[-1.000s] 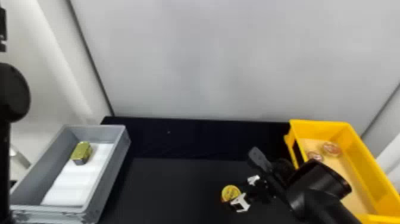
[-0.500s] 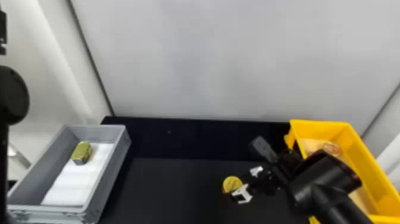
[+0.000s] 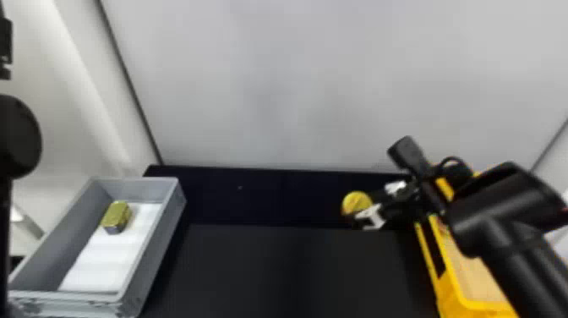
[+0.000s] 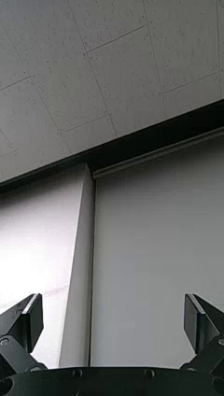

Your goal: Pick up the round yellow can and place it in the yellow rectangular box

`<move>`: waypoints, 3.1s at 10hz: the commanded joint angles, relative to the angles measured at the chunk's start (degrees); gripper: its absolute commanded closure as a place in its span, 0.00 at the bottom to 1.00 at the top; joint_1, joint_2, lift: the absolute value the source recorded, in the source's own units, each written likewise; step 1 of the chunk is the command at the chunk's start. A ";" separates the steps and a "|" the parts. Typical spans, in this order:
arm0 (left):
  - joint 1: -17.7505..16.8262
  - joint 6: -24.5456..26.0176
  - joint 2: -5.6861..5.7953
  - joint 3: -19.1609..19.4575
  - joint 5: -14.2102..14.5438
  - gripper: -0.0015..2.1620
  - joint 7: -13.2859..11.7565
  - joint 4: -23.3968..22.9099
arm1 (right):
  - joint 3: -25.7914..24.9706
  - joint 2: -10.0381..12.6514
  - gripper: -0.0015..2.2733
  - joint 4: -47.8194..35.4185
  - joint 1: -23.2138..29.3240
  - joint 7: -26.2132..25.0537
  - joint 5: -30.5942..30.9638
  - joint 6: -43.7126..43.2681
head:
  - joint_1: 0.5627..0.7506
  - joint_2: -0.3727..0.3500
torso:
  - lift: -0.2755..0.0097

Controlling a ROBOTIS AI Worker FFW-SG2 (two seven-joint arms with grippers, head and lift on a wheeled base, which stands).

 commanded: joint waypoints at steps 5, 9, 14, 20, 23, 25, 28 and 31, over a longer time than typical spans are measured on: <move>-0.98 1.08 0.48 -0.50 0.06 0.06 0.00 -0.17 | -10.71 -5.71 0.29 -4.71 -1.39 -0.11 5.46 1.52 | 0.53 0.59 | 0.93; -1.51 1.87 1.00 -0.50 -0.03 0.06 -0.18 -0.61 | -16.78 -7.65 0.29 -5.15 0.02 -0.11 8.18 1.79 | 0.53 0.59 | 0.93; -1.86 1.96 1.09 -0.59 -0.11 0.06 -0.35 -0.79 | -25.04 -8.17 0.29 -4.00 4.41 0.68 12.58 2.58 | 0.53 0.59 | 0.93; -1.68 1.96 1.27 -0.59 -0.20 0.06 -0.53 -0.88 | -29.52 -6.85 0.29 4.61 7.40 0.33 13.19 -0.85 | 0.53 0.59 | 0.93; -1.95 1.87 1.27 -0.77 -0.20 0.06 -0.62 -0.88 | -29.87 -6.50 0.29 10.59 7.31 -5.65 5.63 -1.90 | 0.53 0.59 | 0.93; -2.03 1.78 1.18 -0.94 -0.20 0.06 -0.62 -0.88 | -30.40 -6.59 0.29 14.98 6.52 -8.64 1.50 -2.70 | 0.53 0.59 | 0.93; -2.39 1.61 1.00 -1.21 -0.20 0.06 -0.62 -0.70 | -30.31 -6.68 0.29 20.17 5.20 -12.16 -2.72 -3.40 | 0.53 0.59 | 0.93; -2.65 1.52 1.00 -1.38 -0.20 0.06 -0.62 -0.61 | -30.22 -6.85 0.29 23.95 4.41 -14.97 -6.06 -3.75 | 0.53 0.59 | 0.93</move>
